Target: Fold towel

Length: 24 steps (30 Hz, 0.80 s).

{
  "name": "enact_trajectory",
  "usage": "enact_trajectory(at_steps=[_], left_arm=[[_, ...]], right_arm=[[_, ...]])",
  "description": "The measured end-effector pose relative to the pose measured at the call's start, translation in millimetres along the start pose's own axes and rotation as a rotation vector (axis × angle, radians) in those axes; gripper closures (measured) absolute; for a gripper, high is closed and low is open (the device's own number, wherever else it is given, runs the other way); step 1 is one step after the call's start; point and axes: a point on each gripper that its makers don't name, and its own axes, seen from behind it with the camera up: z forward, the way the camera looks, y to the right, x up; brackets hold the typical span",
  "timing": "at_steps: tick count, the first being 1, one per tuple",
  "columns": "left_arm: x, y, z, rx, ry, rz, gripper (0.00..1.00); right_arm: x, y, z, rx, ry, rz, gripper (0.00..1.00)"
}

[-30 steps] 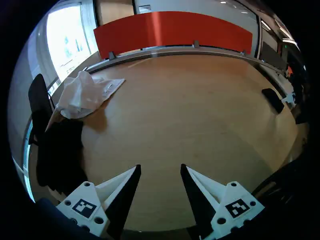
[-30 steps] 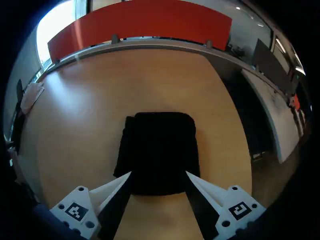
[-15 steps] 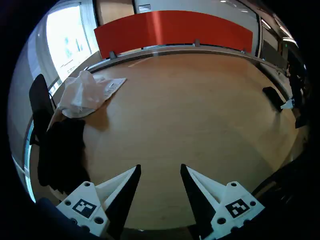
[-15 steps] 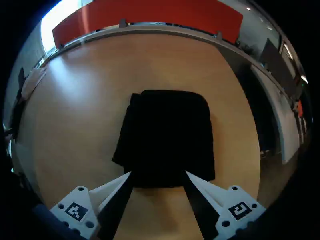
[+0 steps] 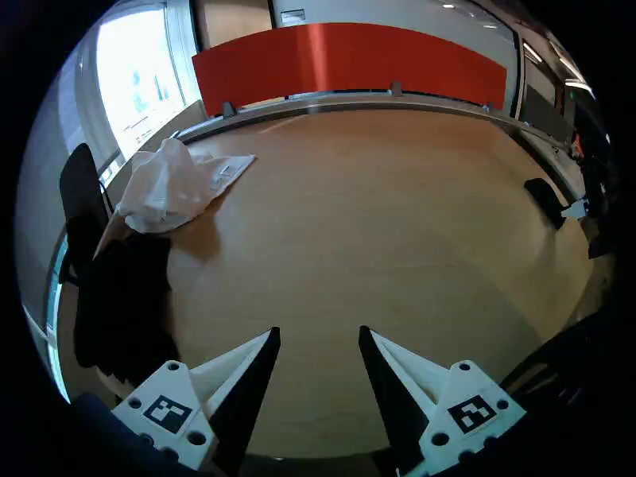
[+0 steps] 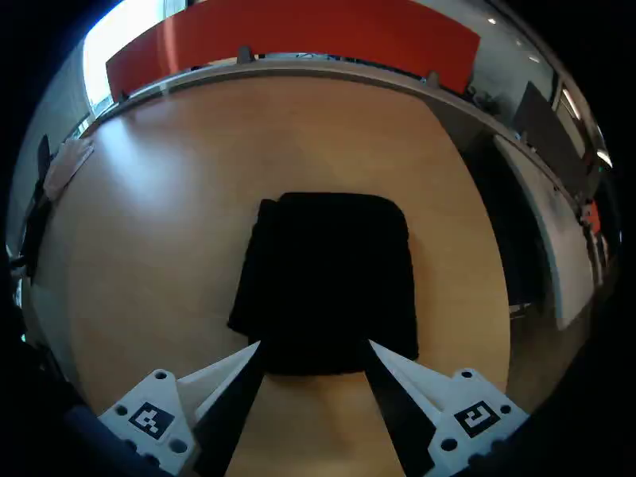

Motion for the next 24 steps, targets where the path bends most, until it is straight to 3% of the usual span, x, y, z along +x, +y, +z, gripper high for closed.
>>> enact_trajectory(at_steps=[8,17,24], left_arm=[[5,-6.3,-1.2,0.009,0.013,-0.015,0.28],[11,-9.9,-1.6,0.010,0.029,-0.037,0.27],[21,-11.8,-0.3,0.011,0.047,-0.050,0.28]], right_arm=[[28,-11,-9.9,0.002,0.113,0.075,0.16],[85,-21,-38.7,-0.005,0.326,0.136,0.16],[134,-33,-70.7,-0.021,0.504,0.138,0.16]])
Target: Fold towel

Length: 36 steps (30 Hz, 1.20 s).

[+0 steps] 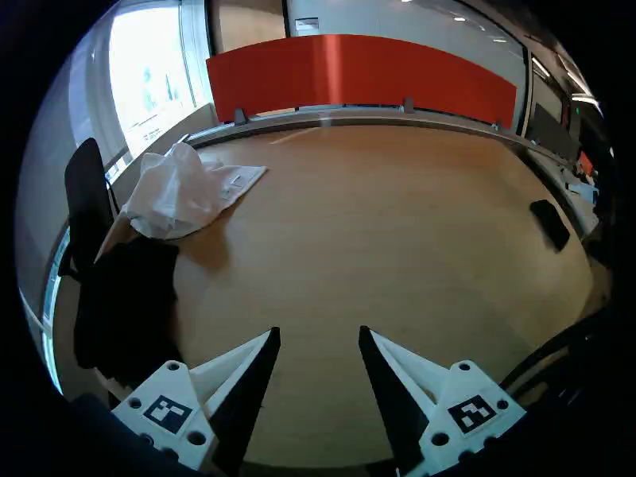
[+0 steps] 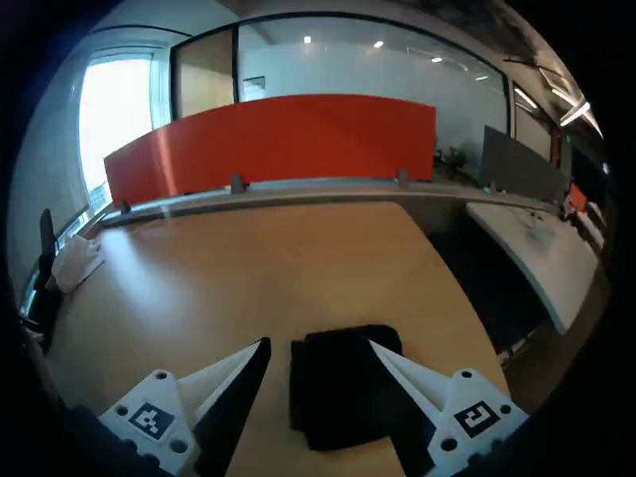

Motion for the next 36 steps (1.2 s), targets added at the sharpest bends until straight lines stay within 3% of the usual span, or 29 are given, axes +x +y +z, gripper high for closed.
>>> enact_trajectory(at_steps=[9,16,26,36], left_arm=[[9,1.8,3.5,-0.002,0.019,-0.005,0.27],[16,2.3,5.6,-0.002,0.038,-0.010,0.28],[43,-6.4,7.5,0.011,0.122,-0.035,0.28],[105,-27.2,6.4,0.041,0.298,-0.053,0.27]], right_arm=[[77,-29,-14.3,-0.017,0.236,-0.030,0.16],[125,-45,-30.0,-0.038,0.399,-0.023,0.08],[136,-63,-30.8,-0.019,0.426,-0.004,0.05],[141,-93,-27.2,0.011,0.423,-0.009,0.01]])
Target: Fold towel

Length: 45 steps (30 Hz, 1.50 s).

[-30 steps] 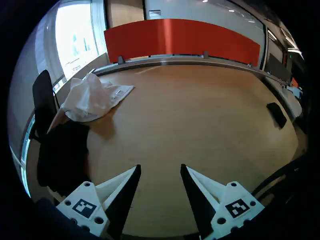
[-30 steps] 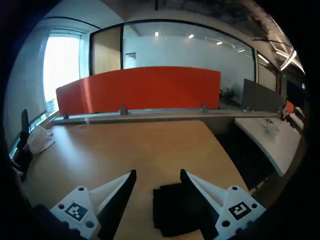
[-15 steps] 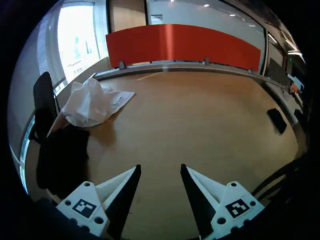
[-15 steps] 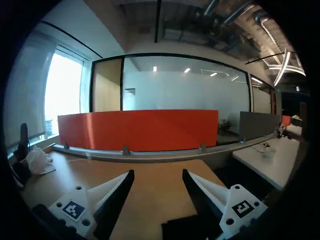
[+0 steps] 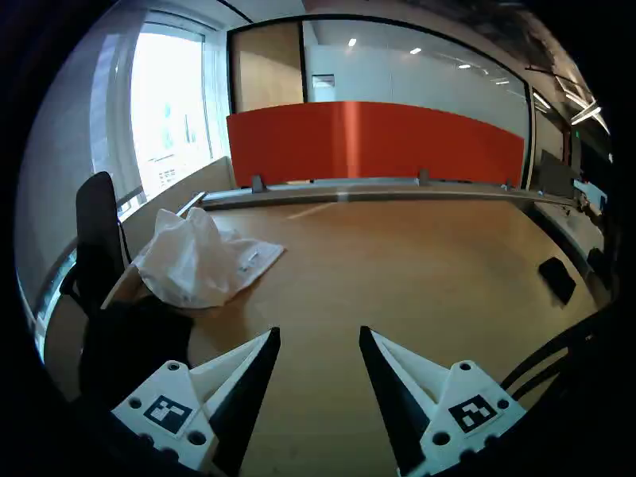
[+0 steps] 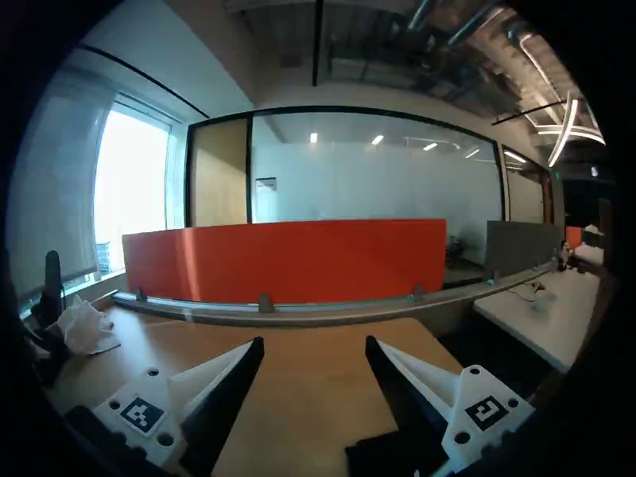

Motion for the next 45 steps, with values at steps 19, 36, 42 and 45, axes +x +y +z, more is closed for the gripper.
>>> enact_trajectory(at_steps=[19,36,42,45], left_arm=[[85,-23.7,25.3,0.008,0.236,-0.049,0.27],[115,-14.4,34.5,-0.043,0.335,-0.057,0.28],[120,-12.1,34.9,-0.050,0.352,-0.054,0.28],[125,-12.5,32.7,-0.050,0.371,-0.054,0.26]], right_arm=[[11,-73,7.2,0.018,0.027,-0.019,0.01],[6,-104,9.2,0.021,0.023,-0.008,0.01],[8,-106,10.0,0.019,0.027,0.002,0.01],[11,-106,10.7,0.017,0.030,0.005,0.01]])
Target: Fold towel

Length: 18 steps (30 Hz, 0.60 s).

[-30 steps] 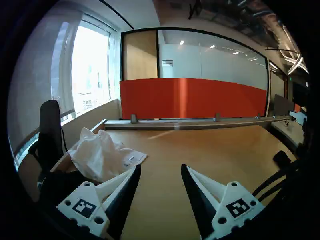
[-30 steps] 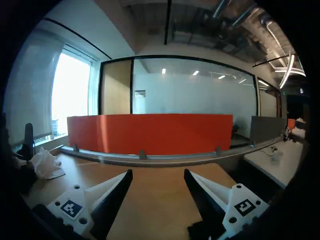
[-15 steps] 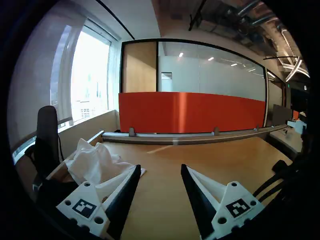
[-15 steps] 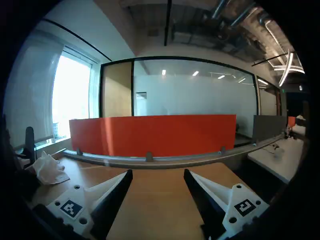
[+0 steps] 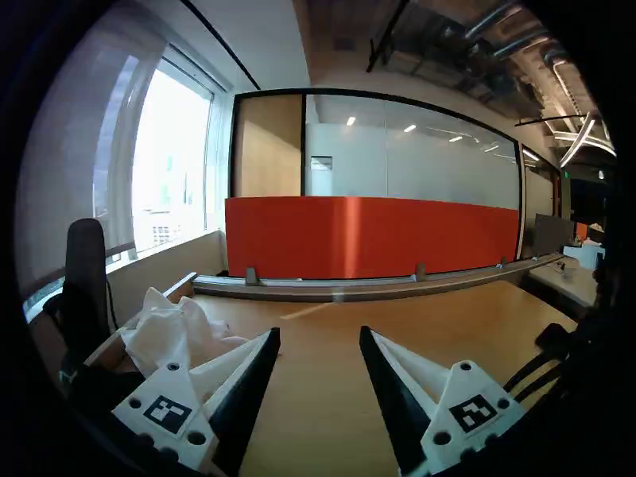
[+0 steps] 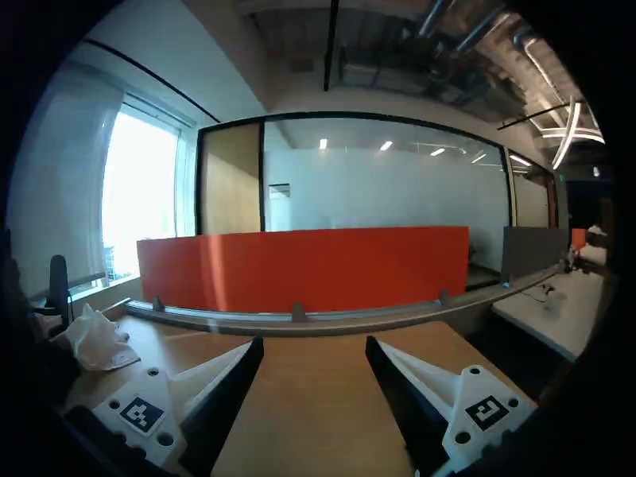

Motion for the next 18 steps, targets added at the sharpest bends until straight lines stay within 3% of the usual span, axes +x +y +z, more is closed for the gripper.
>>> enact_trajectory(at_steps=[2,6,18], left_arm=[[1.7,1.8,-0.1,-0.004,0.008,0.004,0.26],[1.4,5.5,0.7,-0.008,0.009,0.016,0.01],[1.2,3.9,1.9,0.016,0.025,0.051,0.01]], right_arm=[[1.1,-0.1,0.6,0.000,0.001,0.002,0.01],[1.4,-0.3,1.4,0.000,0.001,0.006,0.01],[-0.6,-2.1,3.4,0.010,0.000,0.008,0.01]])
